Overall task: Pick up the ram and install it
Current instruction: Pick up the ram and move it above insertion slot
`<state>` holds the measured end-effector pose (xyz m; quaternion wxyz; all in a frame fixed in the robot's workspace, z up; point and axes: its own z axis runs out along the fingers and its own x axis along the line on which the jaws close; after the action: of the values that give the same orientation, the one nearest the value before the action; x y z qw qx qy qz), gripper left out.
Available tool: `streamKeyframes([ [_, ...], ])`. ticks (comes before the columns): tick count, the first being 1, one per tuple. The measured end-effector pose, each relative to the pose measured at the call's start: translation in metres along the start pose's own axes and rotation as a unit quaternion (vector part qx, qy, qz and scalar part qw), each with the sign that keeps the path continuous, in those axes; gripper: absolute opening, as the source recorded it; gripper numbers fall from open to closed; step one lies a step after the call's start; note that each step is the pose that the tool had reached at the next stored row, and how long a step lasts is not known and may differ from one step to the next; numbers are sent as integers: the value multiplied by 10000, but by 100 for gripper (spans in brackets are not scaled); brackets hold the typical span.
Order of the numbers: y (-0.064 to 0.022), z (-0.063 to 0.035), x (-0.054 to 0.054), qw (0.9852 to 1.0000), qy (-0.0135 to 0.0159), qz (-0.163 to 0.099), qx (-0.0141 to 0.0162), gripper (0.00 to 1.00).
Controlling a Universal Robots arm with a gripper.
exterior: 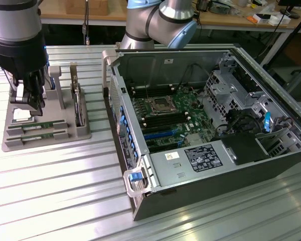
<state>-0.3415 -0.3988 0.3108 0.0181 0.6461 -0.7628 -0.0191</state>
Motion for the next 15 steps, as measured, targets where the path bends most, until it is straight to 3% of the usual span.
streamKeyframes([
  [15, -8, 142, 0, 10000, 0, 0, 0, 30],
])
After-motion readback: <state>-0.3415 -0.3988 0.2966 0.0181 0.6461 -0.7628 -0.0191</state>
